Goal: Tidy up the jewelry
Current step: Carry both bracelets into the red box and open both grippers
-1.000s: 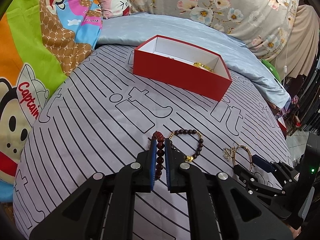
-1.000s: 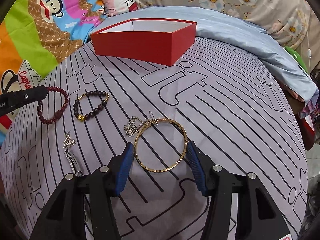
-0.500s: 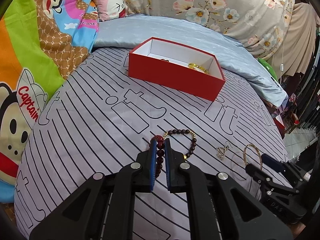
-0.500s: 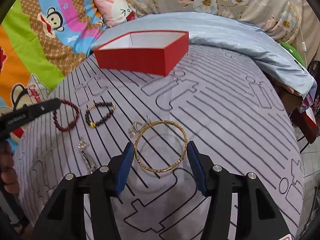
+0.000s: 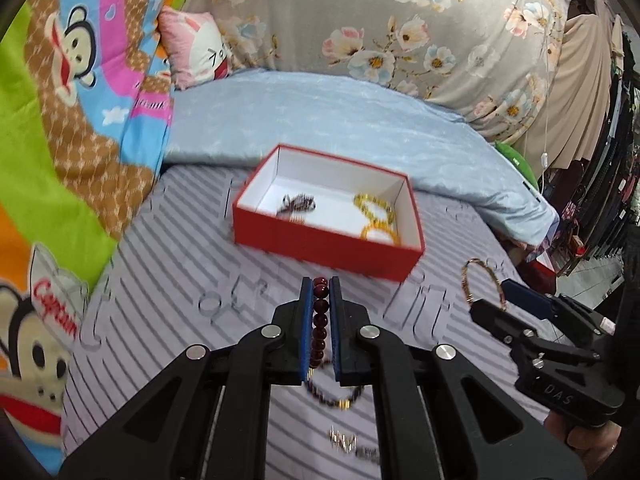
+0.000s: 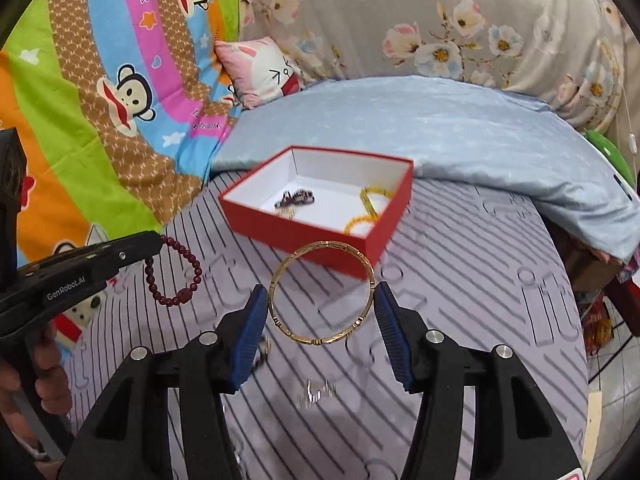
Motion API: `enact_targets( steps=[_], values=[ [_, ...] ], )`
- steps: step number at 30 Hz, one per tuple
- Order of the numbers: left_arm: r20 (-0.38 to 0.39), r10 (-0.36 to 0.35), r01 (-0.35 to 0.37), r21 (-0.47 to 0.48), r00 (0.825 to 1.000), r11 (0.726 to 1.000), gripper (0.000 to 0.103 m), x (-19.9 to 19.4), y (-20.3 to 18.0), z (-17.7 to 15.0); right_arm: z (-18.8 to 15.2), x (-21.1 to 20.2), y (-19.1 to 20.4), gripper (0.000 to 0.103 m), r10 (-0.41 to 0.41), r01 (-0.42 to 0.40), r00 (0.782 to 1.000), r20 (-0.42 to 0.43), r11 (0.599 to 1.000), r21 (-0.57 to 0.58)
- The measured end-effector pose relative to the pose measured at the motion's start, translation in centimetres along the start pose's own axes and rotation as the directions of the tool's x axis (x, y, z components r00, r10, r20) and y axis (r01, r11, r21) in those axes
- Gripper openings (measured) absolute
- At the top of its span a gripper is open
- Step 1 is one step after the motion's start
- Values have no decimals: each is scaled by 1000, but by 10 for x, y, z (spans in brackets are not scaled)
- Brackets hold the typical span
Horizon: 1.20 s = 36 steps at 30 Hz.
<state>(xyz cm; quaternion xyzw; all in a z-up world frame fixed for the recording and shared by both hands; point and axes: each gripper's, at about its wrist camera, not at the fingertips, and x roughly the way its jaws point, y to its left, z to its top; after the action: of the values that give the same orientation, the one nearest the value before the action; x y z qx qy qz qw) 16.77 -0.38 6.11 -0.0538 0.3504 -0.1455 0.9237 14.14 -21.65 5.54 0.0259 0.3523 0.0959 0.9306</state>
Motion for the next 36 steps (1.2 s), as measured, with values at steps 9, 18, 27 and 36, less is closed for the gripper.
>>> enact_targets(
  steps=[9, 18, 27, 36],
  values=[
    [38, -3, 1, 41, 999, 999, 8, 70, 3, 76, 70, 77, -12, 53, 6, -6, 1000, 5, 1000, 28],
    [-52, -16, 17, 19, 998, 1000, 8, 158, 18, 91, 89, 150, -19, 53, -8, 9, 999, -53, 999, 31],
    [-34, 13, -13, -24, 999, 1000, 41, 171, 32, 96, 91, 168, -20, 61, -11, 13, 999, -46, 999, 36],
    [-32, 64, -65, -35, 997, 997, 47, 125, 44, 69, 64, 106, -24, 62, 20, -19, 1000, -11, 997, 80]
  ],
)
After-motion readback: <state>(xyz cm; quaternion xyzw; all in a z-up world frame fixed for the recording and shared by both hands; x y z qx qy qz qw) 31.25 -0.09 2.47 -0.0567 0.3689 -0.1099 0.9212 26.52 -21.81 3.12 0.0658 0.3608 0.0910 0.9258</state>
